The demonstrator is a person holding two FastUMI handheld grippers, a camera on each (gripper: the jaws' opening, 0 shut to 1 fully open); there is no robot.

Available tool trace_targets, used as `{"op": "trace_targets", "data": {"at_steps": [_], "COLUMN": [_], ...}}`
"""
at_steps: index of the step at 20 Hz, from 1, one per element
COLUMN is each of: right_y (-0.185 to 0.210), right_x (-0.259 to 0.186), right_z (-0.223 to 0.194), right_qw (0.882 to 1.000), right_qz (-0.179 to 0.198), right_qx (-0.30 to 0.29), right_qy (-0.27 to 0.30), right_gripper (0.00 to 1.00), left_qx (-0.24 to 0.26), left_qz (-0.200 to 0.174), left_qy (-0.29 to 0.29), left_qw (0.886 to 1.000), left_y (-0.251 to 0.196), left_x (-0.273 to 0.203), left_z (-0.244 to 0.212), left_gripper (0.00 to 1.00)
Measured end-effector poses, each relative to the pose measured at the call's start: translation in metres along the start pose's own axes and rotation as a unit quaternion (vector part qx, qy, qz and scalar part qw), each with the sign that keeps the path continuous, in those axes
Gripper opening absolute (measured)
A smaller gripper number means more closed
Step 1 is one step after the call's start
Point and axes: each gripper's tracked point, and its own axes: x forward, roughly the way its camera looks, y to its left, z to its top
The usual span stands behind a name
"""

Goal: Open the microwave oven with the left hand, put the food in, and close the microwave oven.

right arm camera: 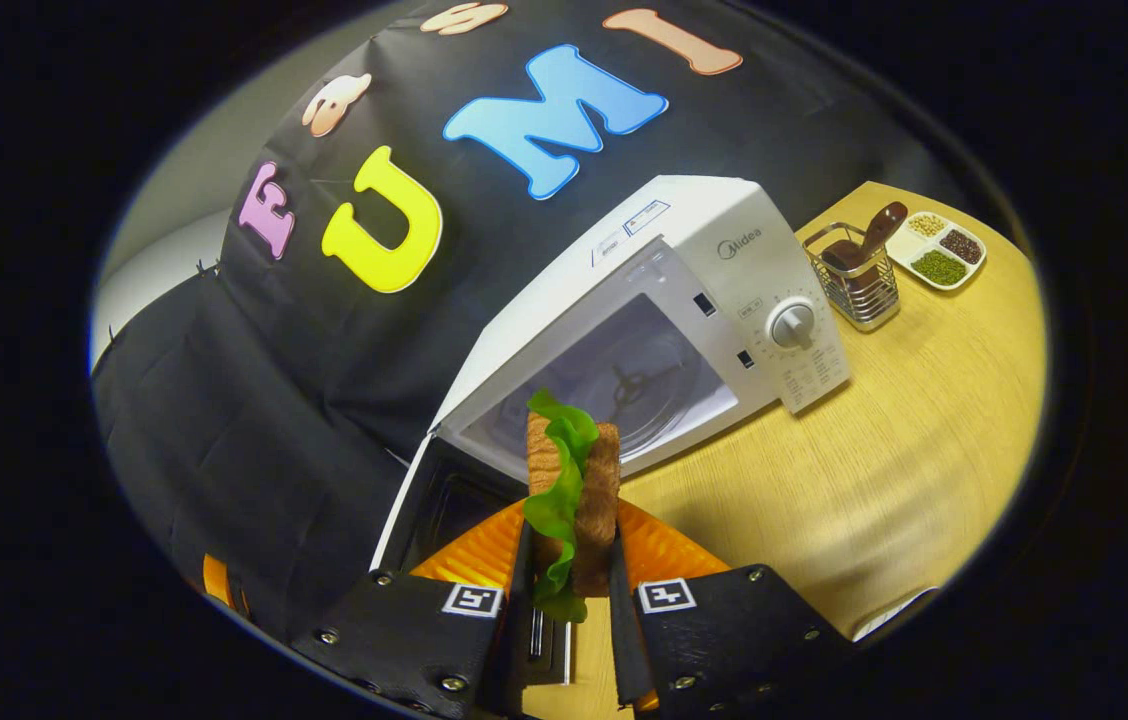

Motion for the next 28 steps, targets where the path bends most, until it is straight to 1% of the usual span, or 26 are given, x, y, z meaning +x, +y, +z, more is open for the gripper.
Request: {"op": "trace_targets", "data": {"at_steps": [3, 6, 8, 13, 15, 17, 19, 22, 23, 24, 25, 26, 27, 28], "right_y": [0.001, 0.002, 0.002, -0.014, -0.020, -0.027, -0.028, -0.041, -0.046, -0.053, -0.057, -0.061, -0.066, -0.071], "right_x": [0.032, 0.065, 0.087, 0.136, 0.152, 0.165, 0.175, 0.185, 0.185, 0.183, 0.182, 0.181, 0.181, 0.180], "right_z": [0.002, 0.004, 0.004, -0.001, 0.004, 0.011, 0.019, 0.021, 0.021, 0.019, 0.021, 0.021, 0.021, 0.020], "right_qw": [1.000, 0.999, 0.998, 0.996, 0.995, 0.994, 0.993, 0.993, 0.992, 0.990, 0.988, 0.985, 0.982, 0.980], "right_qz": [-0.004, 0.001, 0.004, -0.011, -0.016, -0.025, -0.025, -0.052, -0.069, -0.088, -0.103, -0.114, -0.127, -0.139], "right_qx": [0.001, 0.003, 0.011, 0.026, 0.034, 0.036, 0.043, 0.015, -0.002, -0.027, -0.051, -0.070, -0.087, -0.102], "right_qy": [-0.024, -0.052, -0.069, -0.080, -0.088, -0.097, -0.106, -0.104, -0.103, -0.105, -0.107, -0.107, -0.107, -0.102], "right_gripper": [0.35, 0.35, 0.38, 0.38, 0.38, 0.38, 0.38, 0.41, 0.41, 0.46, 0.56, 0.60, 0.71, 0.75], "left_qx": [0.006, 0.020, 0.024, 0.050, 0.061, 0.061, 0.062, 0.058, 0.057, 0.057, 0.059, 0.061, 0.061, 0.060], "left_qz": [0.005, 0.011, 0.016, 0.033, 0.040, 0.047, 0.053, 0.062, 0.063, 0.062, 0.061, 0.059, 0.057, 0.055], "left_qy": [0.008, 0.017, 0.022, 0.048, 0.054, 0.056, 0.056, 0.058, 0.058, 0.059, 0.058, 0.055, 0.053, 0.052], "left_qw": [1.000, 1.000, 0.999, 0.997, 0.996, 0.995, 0.995, 0.995, 0.995, 0.995, 0.995, 0.995, 0.995, 0.995], "left_y": [0.018, 0.033, 0.043, 0.069, 0.076, 0.080, 0.087, 0.092, 0.093, 0.092, 0.090, 0.088, 0.087, 0.085], "left_x": [0.008, 0.018, 0.022, 0.024, 0.022, 0.021, 0.019, 0.020, 0.021, 0.022, 0.023, 0.025, 0.027, 0.029], "left_z": [-0.010, -0.015, -0.018, -0.035, -0.040, -0.042, -0.043, -0.046, -0.046, -0.048, -0.047, -0.046, -0.045, -0.045], "left_gripper": [0.94, 0.95, 0.95, 0.94, 0.95, 0.94, 0.95, 0.95, 0.94, 0.94, 0.94, 0.94, 0.94, 0.94]}}
